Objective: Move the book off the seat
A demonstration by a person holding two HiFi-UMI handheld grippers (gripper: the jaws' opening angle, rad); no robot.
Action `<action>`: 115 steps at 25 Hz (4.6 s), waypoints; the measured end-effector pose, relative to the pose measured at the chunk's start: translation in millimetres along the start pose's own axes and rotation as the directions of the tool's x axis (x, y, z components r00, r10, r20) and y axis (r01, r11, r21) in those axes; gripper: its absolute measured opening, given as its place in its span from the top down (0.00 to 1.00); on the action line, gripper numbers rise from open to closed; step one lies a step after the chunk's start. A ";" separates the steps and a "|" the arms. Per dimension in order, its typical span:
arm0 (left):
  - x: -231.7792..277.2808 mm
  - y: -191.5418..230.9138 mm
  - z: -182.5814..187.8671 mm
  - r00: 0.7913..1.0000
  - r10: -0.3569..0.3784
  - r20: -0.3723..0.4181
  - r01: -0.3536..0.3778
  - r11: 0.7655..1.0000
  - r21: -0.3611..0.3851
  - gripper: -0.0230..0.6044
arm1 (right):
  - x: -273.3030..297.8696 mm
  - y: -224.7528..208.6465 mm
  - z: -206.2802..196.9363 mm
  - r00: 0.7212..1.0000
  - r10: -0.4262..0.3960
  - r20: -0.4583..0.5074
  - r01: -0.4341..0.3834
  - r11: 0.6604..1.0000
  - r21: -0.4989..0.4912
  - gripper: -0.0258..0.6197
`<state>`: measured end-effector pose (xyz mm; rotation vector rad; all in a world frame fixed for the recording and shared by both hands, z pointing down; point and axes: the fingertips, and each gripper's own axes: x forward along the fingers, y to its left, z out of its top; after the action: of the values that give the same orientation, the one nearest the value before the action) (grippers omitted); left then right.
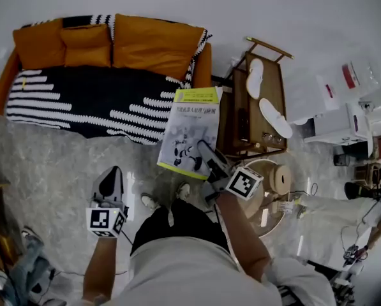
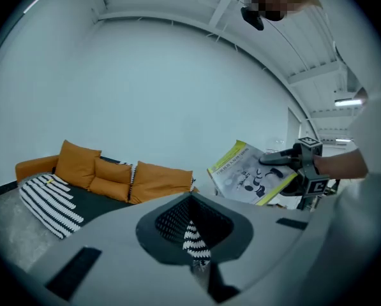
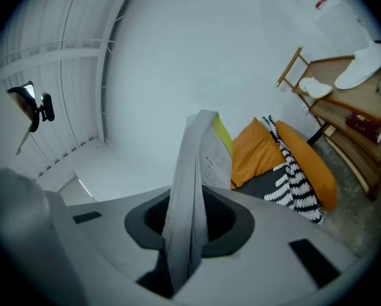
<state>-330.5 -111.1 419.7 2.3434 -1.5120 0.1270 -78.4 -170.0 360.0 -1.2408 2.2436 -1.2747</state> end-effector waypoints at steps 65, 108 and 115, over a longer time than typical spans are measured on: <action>94.9 -696.9 -111.6 0.055 -0.896 -0.441 0.992 0.001 0.123 0.94 | -633.0 -136.0 -26.9 0.130 -0.680 0.722 0.391 0.704 0.593 0.82; 163.2 -678.1 -271.9 0.277 -0.780 -0.561 0.958 0.267 0.102 0.94 | -618.6 -463.9 -111.0 0.333 -0.793 0.510 0.403 0.609 0.684 0.82; 172.3 -669.4 -270.8 0.301 -0.765 -0.569 0.950 0.291 0.112 0.94 | -600.9 -487.7 -116.0 0.353 -0.796 0.492 0.403 0.604 0.688 0.82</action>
<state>374.0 78.6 557.2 2.8722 0.2666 0.6834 474.4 250.9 720.2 -2.0212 0.7399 -1.0240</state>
